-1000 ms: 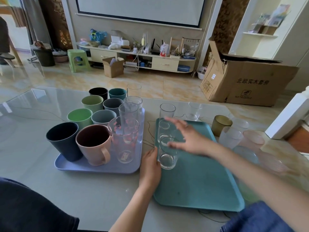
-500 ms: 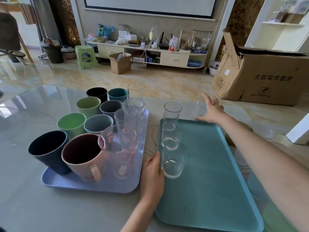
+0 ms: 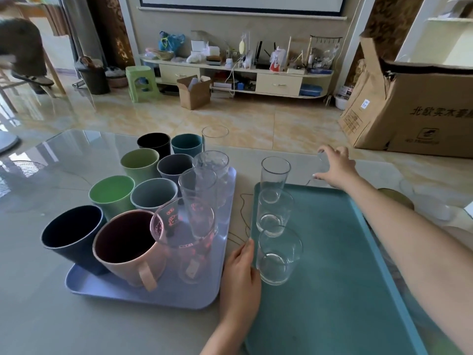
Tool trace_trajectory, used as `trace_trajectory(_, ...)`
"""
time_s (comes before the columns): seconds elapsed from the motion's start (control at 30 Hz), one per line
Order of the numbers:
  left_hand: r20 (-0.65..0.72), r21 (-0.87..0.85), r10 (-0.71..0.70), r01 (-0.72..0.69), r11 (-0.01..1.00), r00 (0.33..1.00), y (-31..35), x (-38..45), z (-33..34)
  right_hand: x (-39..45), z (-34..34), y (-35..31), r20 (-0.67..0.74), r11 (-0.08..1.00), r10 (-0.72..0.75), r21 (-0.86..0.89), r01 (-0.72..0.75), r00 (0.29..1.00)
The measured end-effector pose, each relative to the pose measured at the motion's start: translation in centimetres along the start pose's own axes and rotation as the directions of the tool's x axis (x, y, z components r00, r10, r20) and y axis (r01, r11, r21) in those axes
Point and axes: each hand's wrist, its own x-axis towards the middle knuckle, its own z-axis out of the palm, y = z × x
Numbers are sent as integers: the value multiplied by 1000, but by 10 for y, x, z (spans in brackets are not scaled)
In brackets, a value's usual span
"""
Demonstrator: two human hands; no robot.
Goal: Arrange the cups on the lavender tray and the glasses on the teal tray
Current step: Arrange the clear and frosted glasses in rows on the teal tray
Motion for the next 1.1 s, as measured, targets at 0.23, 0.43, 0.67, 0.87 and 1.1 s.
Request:
trace_trajectory(0.23, 4, -29, -3, 3, 1000, 1000, 7, 1, -4, -84, -68, -5, 48, 979, -166, 129, 158, 985)
trace_trajectory(0.43, 5, -37, -19, 19, 999, 1000, 24, -5, -15, -214, -99, -26, 170, 969, -228, 138, 206, 959)
trace_trajectory(0.67, 108, 63, -1, -5, 998, 994, 25, -27, -28, -296, -95, -50, 283, 950, -282, 213, 227, 917)
trace_trajectory(0.87, 172, 124, -4, -17, 992, 985, 18, -50, -38, -320, -58, -76, 357, 924, -381, 190, 333, 853)
trace_trajectory(1.1, 163, 129, 36, -57, 990, 986, 12, -59, -41, -319, -30, -86, 363, 909, -417, 148, 390, 833)
